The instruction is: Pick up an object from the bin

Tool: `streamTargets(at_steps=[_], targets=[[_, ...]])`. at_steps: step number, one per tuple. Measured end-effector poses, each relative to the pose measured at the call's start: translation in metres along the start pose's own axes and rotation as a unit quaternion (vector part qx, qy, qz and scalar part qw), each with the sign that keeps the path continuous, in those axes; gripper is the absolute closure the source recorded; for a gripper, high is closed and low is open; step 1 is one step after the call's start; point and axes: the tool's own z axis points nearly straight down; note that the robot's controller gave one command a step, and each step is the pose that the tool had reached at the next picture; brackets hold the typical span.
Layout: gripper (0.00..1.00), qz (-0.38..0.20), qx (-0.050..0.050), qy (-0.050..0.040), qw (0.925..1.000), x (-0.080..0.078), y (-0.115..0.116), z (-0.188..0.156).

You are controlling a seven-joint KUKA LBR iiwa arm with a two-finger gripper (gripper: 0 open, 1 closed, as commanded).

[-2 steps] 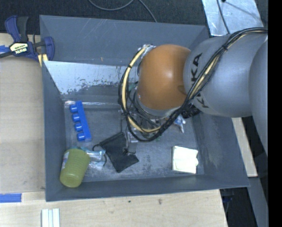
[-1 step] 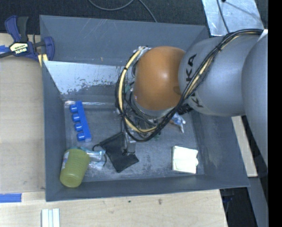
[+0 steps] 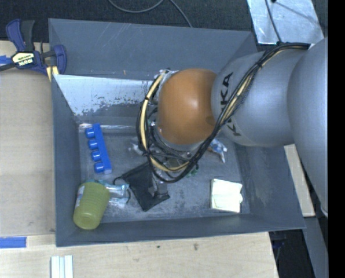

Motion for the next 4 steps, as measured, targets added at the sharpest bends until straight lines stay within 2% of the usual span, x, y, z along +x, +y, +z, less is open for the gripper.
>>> streamTargets(at_steps=[1, 2, 3, 4], targets=[[0.00, -0.096, 0.001, -0.0027, 0.9954, -0.009, 0.000, 0.034], [0.00, -0.176, 0.000, -0.0013, 0.9845, -0.016, 0.012, 0.044], [1.00, -0.320, 0.001, -0.0044, 0.9474, -0.034, 0.037, 0.040], [1.00, -0.320, 0.001, -0.0042, 0.9474, -0.034, 0.037, 0.040]])
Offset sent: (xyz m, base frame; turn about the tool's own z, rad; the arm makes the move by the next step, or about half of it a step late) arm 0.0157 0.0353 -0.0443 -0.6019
